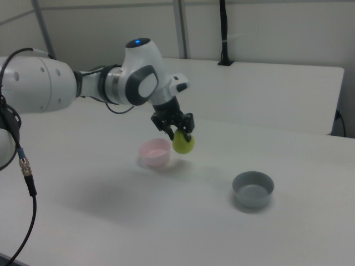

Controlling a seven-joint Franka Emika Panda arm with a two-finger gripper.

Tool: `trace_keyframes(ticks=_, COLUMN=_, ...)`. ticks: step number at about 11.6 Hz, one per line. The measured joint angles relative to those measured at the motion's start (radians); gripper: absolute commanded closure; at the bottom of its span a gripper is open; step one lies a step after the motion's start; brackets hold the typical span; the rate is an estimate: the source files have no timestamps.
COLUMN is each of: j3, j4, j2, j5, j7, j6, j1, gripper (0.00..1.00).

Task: Pick up a pear from the bowl
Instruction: 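Lift the pear out of the pink bowl and carry it beside the bowl, then open the gripper to set the pear on the table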

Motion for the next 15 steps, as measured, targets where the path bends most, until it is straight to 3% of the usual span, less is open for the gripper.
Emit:
trace_keyframes(ticks=4, j3=0.0, j4=0.014, j2=0.067, j5=0.0, j7=-0.077, j6=0.062, j1=-0.06, gripper=0.74)
trace_keyframes(ticks=6, j3=0.0, j4=0.017, j2=0.101, j5=0.0, j7=-0.078, j6=0.114, j1=-0.068, gripper=0.57)
trace_keyframes(ticks=9, j3=0.0, j4=0.018, j2=0.122, j5=0.0, j7=-0.079, j6=0.147, j1=-0.071, gripper=0.11)
trace_keyframes(ticks=10, j3=0.0, j4=0.018, j2=0.123, j5=0.0, j7=-0.079, j6=0.15, j1=-0.071, gripper=0.04)
trace_keyframes(ticks=11, j3=0.0, j4=0.02, j2=0.123, j5=0.0, j7=-0.079, j6=0.15, j1=-0.071, gripper=0.0)
trace_keyframes(ticks=15, j3=0.001, j4=0.044, j2=0.116, j5=0.0, j7=-0.079, j6=0.149, j1=-0.07, gripper=0.0)
